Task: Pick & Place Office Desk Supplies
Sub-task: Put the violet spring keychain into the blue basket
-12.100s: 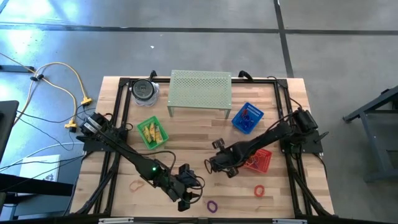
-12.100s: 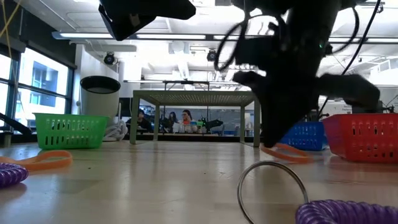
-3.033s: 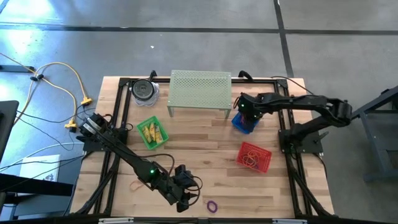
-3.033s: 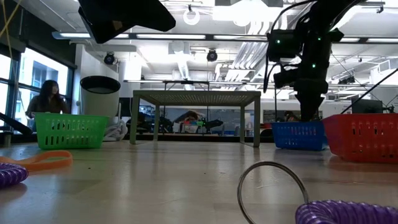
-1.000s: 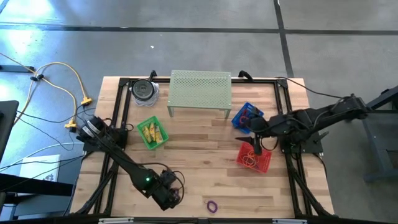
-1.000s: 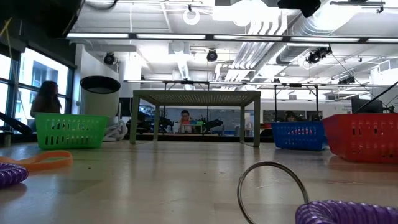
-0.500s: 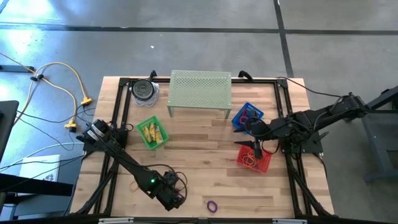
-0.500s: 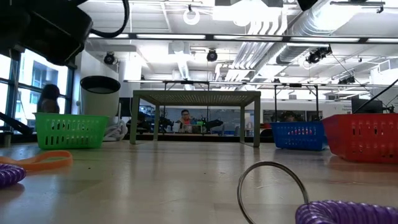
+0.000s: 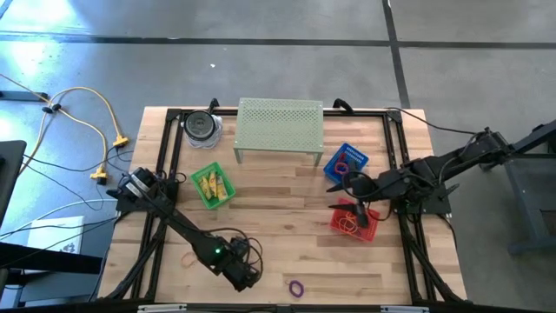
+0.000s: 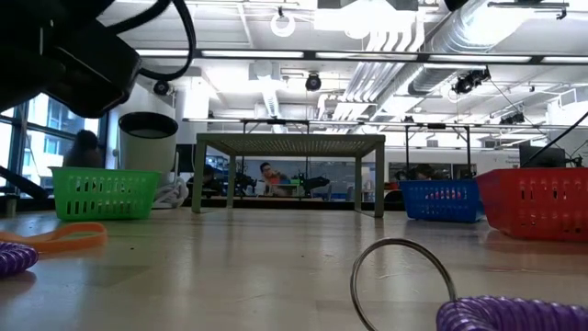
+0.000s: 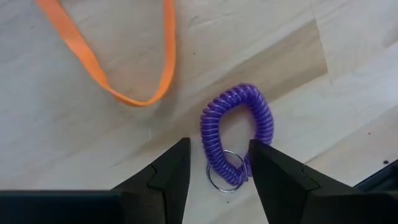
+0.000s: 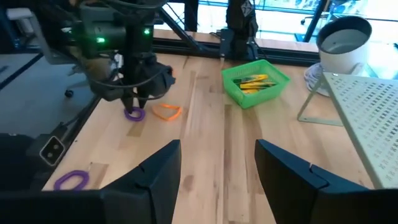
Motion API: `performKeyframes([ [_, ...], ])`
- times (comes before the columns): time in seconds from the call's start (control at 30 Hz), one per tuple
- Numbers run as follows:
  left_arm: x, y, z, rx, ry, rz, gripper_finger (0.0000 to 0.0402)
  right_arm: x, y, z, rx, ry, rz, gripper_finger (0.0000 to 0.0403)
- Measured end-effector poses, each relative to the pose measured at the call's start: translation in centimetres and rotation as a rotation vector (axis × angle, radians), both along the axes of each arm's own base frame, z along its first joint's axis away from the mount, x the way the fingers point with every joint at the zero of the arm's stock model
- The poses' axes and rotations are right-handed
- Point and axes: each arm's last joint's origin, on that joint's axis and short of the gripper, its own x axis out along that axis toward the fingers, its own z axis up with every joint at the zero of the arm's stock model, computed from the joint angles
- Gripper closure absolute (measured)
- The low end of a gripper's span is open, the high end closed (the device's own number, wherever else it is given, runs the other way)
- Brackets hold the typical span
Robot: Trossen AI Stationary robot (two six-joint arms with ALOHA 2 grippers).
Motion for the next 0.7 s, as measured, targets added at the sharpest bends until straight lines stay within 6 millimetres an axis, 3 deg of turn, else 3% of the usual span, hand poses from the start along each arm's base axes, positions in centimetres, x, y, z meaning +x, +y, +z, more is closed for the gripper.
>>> performKeyframes([
  [0.2, -0.1, 0.2, -0.1, -0.018, 0.044, 0.019, 0.0255, -0.1, 0.5, 0.0, 0.051, 0.014, 0.124, 0.0209],
  [0.57, -0.2, 1.0, -0.4, -0.010, 0.126, -0.074, 0.0386, -0.2, 0.9, 0.0, 0.107, 0.036, 0.259, 0.0209],
  [0.7, -0.5, 1.3, -0.6, -0.001, 0.169, -0.096, 0.0395, 0.1, 1.0, -0.2, 0.131, 0.045, 0.251, 0.0209],
])
